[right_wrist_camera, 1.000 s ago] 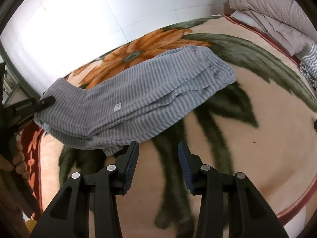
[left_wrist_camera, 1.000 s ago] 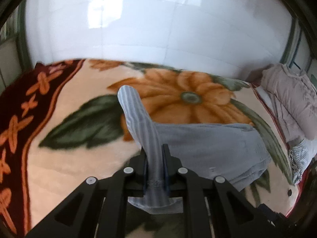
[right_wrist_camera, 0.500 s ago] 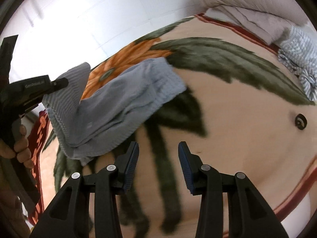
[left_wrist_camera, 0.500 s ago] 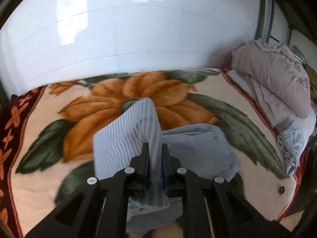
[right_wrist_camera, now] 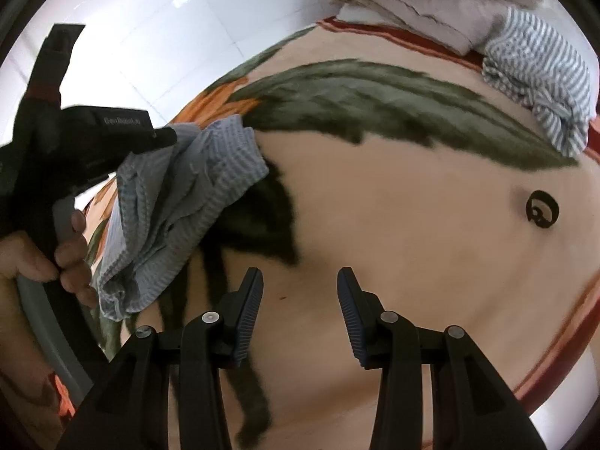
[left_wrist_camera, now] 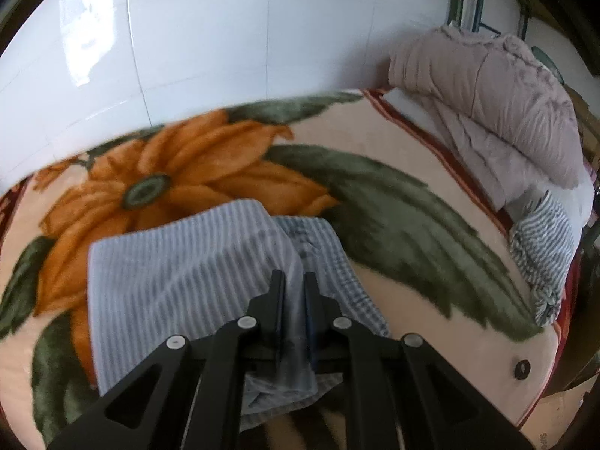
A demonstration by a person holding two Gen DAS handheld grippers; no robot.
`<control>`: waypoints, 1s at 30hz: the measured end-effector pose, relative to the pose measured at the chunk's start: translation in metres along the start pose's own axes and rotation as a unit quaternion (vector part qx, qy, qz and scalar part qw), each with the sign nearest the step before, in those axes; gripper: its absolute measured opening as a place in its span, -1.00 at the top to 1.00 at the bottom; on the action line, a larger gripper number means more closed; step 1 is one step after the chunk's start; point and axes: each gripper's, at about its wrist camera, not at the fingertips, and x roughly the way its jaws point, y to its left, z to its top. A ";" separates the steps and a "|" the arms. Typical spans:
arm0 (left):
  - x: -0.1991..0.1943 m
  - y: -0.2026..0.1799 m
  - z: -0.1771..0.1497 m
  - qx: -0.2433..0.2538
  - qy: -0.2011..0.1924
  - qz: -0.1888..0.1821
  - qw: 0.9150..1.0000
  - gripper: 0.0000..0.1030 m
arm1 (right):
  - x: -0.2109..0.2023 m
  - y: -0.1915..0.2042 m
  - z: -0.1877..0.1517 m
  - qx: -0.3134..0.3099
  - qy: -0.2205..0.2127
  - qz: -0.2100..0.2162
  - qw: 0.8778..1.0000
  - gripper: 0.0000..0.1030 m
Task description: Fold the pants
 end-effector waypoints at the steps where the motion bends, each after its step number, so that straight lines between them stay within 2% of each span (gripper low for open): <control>1: 0.004 0.000 -0.001 -0.006 0.005 -0.004 1.000 0.81 | 0.000 -0.001 0.000 -0.002 0.000 -0.002 1.000 0.16; 4: 0.015 -0.005 -0.007 -0.004 0.018 -0.013 1.000 0.76 | 0.001 -0.001 -0.001 -0.006 0.000 -0.002 1.000 0.16; 5: 0.017 -0.009 -0.008 0.005 0.021 -0.017 1.000 0.69 | 0.001 0.000 -0.001 -0.006 0.001 -0.001 1.000 0.16; 7: 0.016 -0.014 -0.011 0.018 0.021 -0.030 0.999 0.38 | 0.002 0.001 -0.001 -0.008 0.002 -0.001 1.000 0.16; 11: -0.008 -0.020 -0.014 0.055 -0.003 -0.052 0.997 0.09 | 0.002 0.006 0.004 -0.018 0.000 -0.002 1.000 0.16; 13: -0.019 -0.017 -0.013 0.054 -0.014 -0.052 0.997 -0.03 | 0.001 0.010 0.008 -0.025 -0.003 -0.003 1.000 0.16; 16: -0.026 -0.008 -0.011 0.047 -0.014 -0.053 0.997 -0.03 | -0.002 0.019 0.018 -0.038 -0.009 -0.005 0.999 0.16; 22: -0.040 0.024 -0.016 0.057 -0.020 -0.011 0.998 -0.03 | 0.000 0.041 0.043 -0.060 -0.020 0.013 0.998 0.16; 26: -0.052 0.064 -0.028 0.017 -0.031 0.012 0.999 -0.06 | 0.008 0.059 0.063 -0.078 -0.026 0.037 0.996 0.16; 30: -0.055 0.101 -0.042 -0.015 -0.025 0.031 0.999 -0.07 | 0.031 0.081 0.086 -0.093 -0.011 0.064 0.993 0.16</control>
